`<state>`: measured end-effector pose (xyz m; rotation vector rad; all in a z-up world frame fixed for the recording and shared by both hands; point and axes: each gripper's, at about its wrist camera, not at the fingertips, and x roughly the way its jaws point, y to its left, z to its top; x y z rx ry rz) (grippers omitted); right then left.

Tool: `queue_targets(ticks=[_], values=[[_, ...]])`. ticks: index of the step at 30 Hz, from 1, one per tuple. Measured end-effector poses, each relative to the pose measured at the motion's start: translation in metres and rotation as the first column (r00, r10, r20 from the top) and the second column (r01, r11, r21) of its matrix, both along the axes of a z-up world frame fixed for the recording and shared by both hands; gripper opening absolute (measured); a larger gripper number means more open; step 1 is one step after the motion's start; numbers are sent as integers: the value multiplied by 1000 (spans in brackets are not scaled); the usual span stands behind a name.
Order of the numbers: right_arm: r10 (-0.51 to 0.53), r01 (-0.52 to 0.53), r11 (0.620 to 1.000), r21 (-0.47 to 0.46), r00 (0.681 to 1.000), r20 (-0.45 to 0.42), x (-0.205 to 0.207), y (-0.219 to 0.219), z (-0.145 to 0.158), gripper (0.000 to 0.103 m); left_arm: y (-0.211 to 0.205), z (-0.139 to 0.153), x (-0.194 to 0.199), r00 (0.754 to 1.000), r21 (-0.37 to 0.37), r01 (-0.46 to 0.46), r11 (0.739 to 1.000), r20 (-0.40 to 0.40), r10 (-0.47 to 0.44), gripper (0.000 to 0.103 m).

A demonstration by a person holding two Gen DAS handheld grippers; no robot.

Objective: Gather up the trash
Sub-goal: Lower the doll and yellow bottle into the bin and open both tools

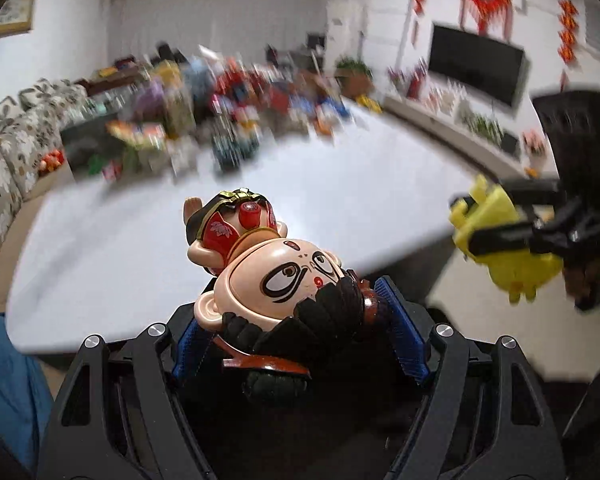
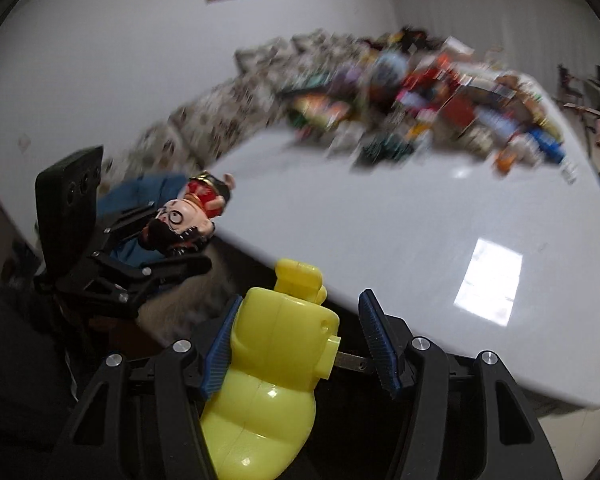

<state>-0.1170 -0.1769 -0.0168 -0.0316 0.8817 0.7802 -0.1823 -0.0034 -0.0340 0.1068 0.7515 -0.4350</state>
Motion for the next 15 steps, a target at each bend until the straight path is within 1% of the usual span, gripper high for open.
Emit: queue_targets(ticks=[2,3,4,5,6,7,8,10,11,13,14,15], values=[[24,-25,999,-35,999,-46,-2,10,-30,59,-4,-27,-5,998,38,32,999,-48,-31,75],[33,-36,997,-63,998,-53,-3,16,-46,64,-7,-46,-6,995,55,64,996,-86,-59,77],[45,-51,995,-85,997,-61,-4,21,-61,69,-9,-64,-4,992,86,72,994,-110,-62,80],[49,-55,992,-117,997,-58,-5,25,-78,73,-10,-75,-1,990,112,69,991,-127,-55,84],[46,-53,989,-138,997,-54,-6,27,-90,73,-10,-90,2,988,133,72,988,-143,-53,84],[46,-55,988,-142,997,-68,-5,28,-99,73,-9,-98,3,987,146,63,987,-152,-41,84],[35,-45,990,-135,996,-77,-5,24,-101,73,-7,-101,5,987,151,53,987,-161,-28,84],[8,-17,995,-95,996,-90,-4,16,-96,74,0,-93,6,988,127,36,991,-154,-16,84],[-6,1,998,-62,997,-83,-2,9,-84,76,2,-85,8,990,121,29,992,-140,-11,84],[-34,32,999,-29,999,-42,4,-2,-62,81,8,-60,16,996,89,9,996,-93,-1,85],[-59,59,998,-14,998,-7,12,-9,-46,84,10,-47,20,998,72,-1,997,-69,6,90],[-79,79,997,2,997,16,22,-15,-33,84,13,-31,29,999,46,-19,999,-30,20,91]])
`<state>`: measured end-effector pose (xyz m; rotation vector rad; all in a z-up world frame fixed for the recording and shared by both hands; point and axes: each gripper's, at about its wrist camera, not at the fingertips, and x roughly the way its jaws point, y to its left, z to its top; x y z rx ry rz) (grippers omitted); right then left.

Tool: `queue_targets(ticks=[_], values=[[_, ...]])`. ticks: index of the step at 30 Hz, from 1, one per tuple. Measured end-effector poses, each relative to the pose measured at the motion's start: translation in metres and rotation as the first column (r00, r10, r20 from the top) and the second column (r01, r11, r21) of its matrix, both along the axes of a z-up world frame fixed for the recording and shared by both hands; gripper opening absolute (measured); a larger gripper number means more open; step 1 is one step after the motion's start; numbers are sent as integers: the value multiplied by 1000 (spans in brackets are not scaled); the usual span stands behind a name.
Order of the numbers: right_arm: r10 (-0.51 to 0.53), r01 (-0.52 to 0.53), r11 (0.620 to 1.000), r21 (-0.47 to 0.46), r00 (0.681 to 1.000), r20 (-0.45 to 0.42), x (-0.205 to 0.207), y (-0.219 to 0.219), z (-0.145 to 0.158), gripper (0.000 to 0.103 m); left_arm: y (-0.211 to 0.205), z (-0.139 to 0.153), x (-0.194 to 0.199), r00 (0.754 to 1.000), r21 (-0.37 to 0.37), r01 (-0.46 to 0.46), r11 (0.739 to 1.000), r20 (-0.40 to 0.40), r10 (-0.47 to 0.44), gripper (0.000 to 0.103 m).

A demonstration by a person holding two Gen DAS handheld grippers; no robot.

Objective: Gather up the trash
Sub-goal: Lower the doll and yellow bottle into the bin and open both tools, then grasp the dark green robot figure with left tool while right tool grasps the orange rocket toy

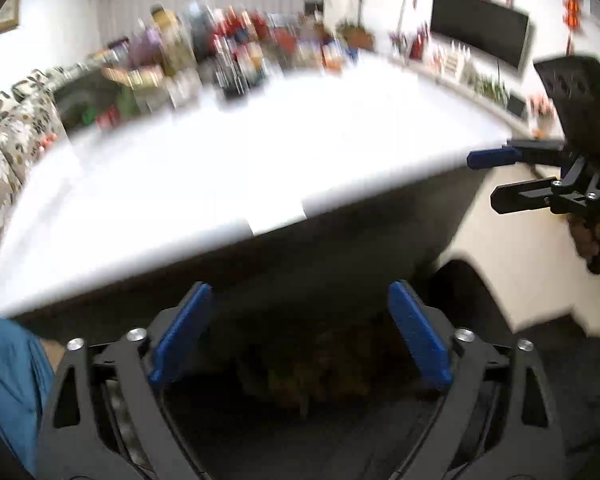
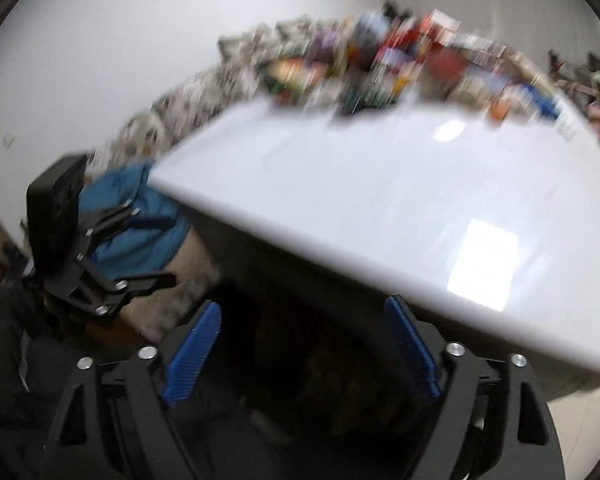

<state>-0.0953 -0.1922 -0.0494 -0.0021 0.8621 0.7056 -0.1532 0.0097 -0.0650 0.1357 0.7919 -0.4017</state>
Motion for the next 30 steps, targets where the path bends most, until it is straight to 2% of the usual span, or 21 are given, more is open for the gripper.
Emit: queue_targets(ticks=[2,5,8,11,13,16,17,18,19,20,25,27,29,30], values=[[-54,53,998,14,997,49,26,-12,25,88,2,27,22,997,-34,-23,999,69,25,92],[-154,155,988,0,981,114,82,-27,46,90,-7,45,71,986,-40,-67,997,149,72,92],[-267,273,962,-26,956,123,149,-42,47,90,-19,44,132,985,-30,-82,996,147,86,92],[-342,348,936,-55,935,89,215,-48,37,89,-32,38,170,990,-27,-81,996,113,84,92],[-368,373,921,-111,928,61,256,-46,23,86,-40,32,189,990,-5,-85,996,108,85,92],[-366,360,917,-170,931,-5,295,-44,-2,75,-45,28,206,993,12,-79,997,93,78,92],[-369,357,915,-190,929,-29,307,-43,-13,63,-46,26,212,994,13,-77,997,85,76,92],[-377,359,910,-210,925,-53,315,-42,-20,52,-47,24,218,994,12,-74,997,76,73,92],[-383,368,903,-221,923,-29,320,-40,-24,47,-47,23,223,995,11,-71,997,69,70,92],[-372,355,903,-242,928,-27,323,-37,-26,33,-48,22,226,996,12,-69,998,65,68,92],[-315,298,925,-235,948,-38,308,-32,-28,32,-58,14,247,999,32,-44,999,27,43,92],[-304,290,936,-198,952,-44,292,-37,-28,32,-64,11,258,999,39,-38,999,9,37,92],[-298,287,943,-166,953,-48,275,-47,-26,32,-69,5,272,999,51,-34,998,-26,35,92],[-299,289,945,-150,953,-46,268,-51,-24,32,-71,-3,284,996,66,-44,997,-76,49,86]])
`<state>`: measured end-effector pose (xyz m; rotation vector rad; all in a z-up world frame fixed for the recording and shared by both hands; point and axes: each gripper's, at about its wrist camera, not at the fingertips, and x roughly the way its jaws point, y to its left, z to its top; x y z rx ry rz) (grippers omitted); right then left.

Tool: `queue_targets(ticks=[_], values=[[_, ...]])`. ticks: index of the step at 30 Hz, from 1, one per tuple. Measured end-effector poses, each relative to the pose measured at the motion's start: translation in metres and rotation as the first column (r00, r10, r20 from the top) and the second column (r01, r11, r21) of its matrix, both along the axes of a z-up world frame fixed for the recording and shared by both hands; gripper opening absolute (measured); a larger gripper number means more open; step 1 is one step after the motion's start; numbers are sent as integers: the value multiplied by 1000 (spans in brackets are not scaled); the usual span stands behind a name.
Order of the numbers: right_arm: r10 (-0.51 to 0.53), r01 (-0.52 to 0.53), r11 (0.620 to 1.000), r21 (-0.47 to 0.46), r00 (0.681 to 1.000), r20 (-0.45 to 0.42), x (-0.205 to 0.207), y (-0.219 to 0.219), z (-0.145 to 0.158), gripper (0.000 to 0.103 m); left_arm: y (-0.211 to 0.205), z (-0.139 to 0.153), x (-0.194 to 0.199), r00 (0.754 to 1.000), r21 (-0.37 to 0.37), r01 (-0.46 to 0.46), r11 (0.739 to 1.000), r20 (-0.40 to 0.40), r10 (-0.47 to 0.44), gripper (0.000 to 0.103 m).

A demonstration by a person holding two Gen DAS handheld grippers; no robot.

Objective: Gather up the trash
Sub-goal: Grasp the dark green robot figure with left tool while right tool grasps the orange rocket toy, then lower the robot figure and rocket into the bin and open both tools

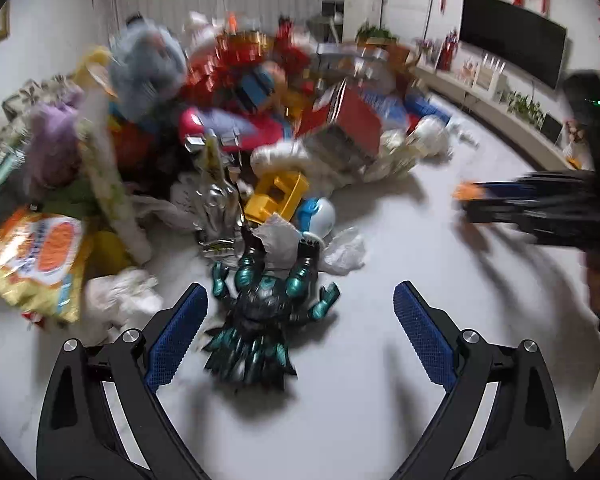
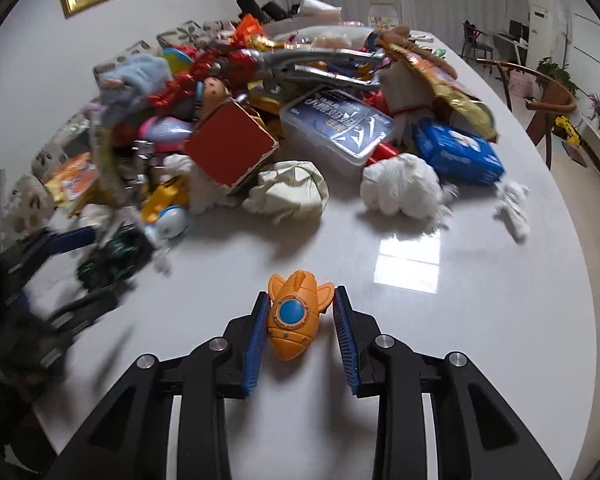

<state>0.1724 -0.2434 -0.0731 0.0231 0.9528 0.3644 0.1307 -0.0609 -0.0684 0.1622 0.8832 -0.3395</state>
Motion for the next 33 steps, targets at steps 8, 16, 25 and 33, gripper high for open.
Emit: queue_targets(ticks=[8,16,25,33], values=[[-7,4,997,71,999,45,-51,-17,22,32,16,14,-24,998,-88,-64,994,-8,63,34],[137,-150,977,150,986,93,-144,13,63,32,32,70,-181,991,-164,41,986,134,-19,34],[385,-373,917,144,920,-72,-274,67,18,33,42,-7,-288,992,-65,112,992,-52,-115,37],[308,-295,951,89,915,-259,-277,76,-86,58,52,-87,-278,976,20,102,995,-197,-96,84]])
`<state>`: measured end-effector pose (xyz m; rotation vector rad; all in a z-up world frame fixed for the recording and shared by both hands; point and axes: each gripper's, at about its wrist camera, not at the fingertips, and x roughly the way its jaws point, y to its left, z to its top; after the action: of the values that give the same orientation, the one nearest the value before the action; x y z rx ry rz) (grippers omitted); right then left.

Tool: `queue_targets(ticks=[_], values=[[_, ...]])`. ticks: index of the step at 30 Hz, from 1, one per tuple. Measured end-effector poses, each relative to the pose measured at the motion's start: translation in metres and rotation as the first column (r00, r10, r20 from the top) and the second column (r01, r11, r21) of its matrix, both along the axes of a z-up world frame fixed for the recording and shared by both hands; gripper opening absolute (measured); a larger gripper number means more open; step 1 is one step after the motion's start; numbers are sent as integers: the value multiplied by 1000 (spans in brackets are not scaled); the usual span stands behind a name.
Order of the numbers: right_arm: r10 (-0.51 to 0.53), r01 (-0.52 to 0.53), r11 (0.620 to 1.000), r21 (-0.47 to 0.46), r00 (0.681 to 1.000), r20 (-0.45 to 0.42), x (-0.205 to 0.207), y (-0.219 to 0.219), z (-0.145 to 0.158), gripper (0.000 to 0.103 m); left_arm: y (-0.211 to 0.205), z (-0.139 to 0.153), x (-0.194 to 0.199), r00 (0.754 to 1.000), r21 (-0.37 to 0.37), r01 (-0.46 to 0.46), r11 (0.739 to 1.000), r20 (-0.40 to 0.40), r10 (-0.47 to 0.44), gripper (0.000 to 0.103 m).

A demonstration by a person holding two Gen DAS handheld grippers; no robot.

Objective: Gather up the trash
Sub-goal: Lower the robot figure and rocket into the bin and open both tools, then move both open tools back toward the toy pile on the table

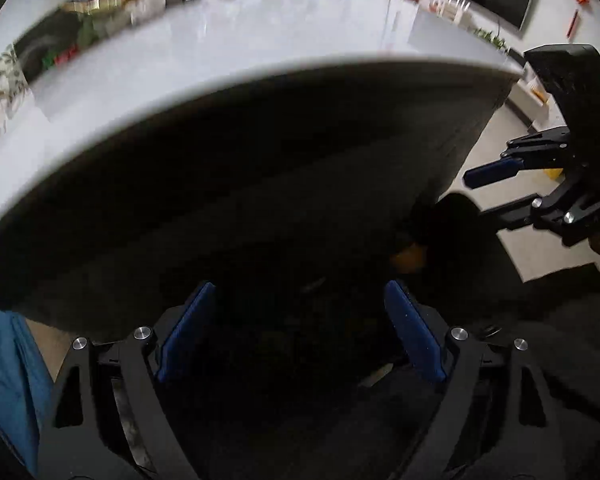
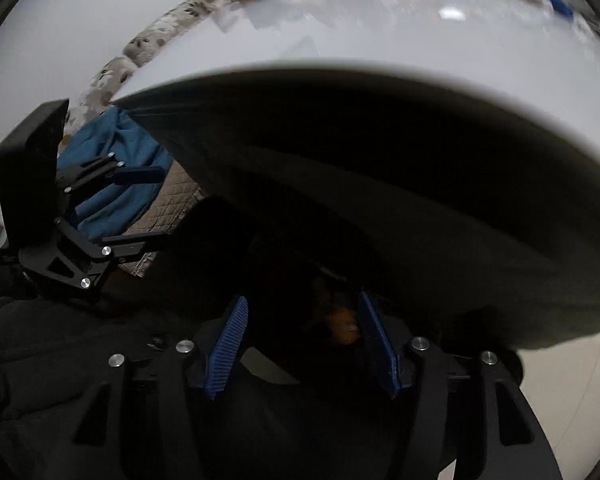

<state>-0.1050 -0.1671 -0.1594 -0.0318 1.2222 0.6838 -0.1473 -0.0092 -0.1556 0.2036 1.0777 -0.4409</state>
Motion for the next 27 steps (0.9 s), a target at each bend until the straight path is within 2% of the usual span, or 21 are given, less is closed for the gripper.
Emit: queue_targets(ticks=[3,6,7,9,11,13,15,16,19,23,25,26,27], values=[[-2,1,999,48,1000,28,-3,-5,23,58,7,3,6,1000,1,-27,1000,-12,27,84],[-2,-14,989,147,994,108,5,-14,73,62,14,38,16,998,-77,-37,996,44,40,84],[-21,-6,986,166,987,161,14,-18,96,65,15,56,22,995,-108,-33,994,86,42,84],[-63,26,987,156,969,241,37,-25,123,69,15,87,37,982,-130,-32,991,180,56,91],[-140,107,988,115,928,344,81,-32,146,72,13,112,59,957,-139,-28,990,282,67,92],[-190,165,981,99,906,378,120,-39,151,72,6,124,91,933,-117,-60,991,348,98,92],[-251,237,968,86,884,394,175,-46,150,72,1,128,122,923,-113,-87,990,364,123,92],[-290,271,957,104,880,376,207,-47,146,72,3,128,135,919,-110,-110,988,366,143,92],[-371,346,929,134,874,315,272,-51,133,72,9,123,182,924,-126,-172,977,322,204,92],[-385,390,920,47,872,301,346,-47,108,72,22,114,191,925,-151,-237,960,267,270,92],[-376,378,925,45,889,261,372,-45,96,73,29,111,206,918,-142,-272,952,258,301,92],[-369,367,929,54,901,229,379,-43,89,60,31,108,215,916,-138,-287,948,250,314,92],[-356,355,934,46,903,241,380,-40,90,32,32,107,220,915,-136,-298,945,242,324,92]])
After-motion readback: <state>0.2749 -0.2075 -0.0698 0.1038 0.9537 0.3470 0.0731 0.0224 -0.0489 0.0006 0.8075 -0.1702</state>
